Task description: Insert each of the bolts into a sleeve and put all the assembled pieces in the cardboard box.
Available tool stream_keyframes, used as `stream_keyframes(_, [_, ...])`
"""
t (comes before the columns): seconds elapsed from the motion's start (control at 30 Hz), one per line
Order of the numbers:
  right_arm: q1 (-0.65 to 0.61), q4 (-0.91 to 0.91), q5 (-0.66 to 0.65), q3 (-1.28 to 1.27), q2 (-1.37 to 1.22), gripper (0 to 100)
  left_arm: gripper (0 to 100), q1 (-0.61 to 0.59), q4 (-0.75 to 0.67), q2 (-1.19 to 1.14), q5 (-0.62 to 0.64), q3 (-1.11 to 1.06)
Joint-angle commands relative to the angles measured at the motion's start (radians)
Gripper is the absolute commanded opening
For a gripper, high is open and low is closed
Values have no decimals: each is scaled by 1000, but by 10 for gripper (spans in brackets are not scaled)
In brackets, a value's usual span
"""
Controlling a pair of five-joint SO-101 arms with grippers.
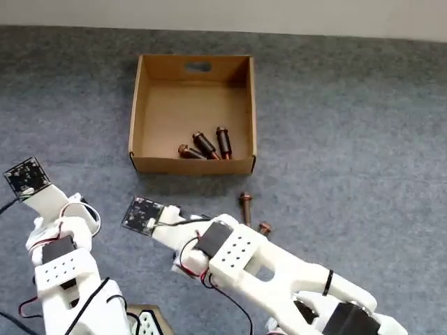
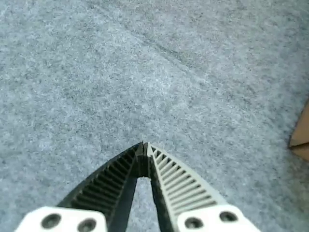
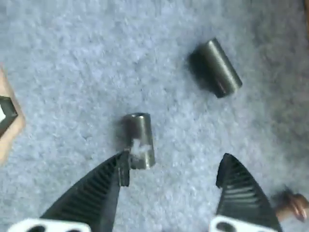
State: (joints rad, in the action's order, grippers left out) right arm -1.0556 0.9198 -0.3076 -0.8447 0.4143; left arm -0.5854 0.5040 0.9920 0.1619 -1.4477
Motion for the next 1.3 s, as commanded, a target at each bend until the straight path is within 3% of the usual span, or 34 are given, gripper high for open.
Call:
stream_keyframes(0.0, [-10, -38, -9, -4, 31, 274, 31, -10, -18, 19, 9, 15])
stream_keyframes(0.3, [-10, -47, -8, 2, -77, 274, 31, -47, -18, 19, 17, 16])
stream_keyframes(0.47, [-12, -77, -5, 4, -130, 274, 31, -59, -18, 19, 109, 16])
stream_keyframes(1.27, [-54, -124, -9, -1, -137, 274, 31, -58, -18, 19, 109, 16])
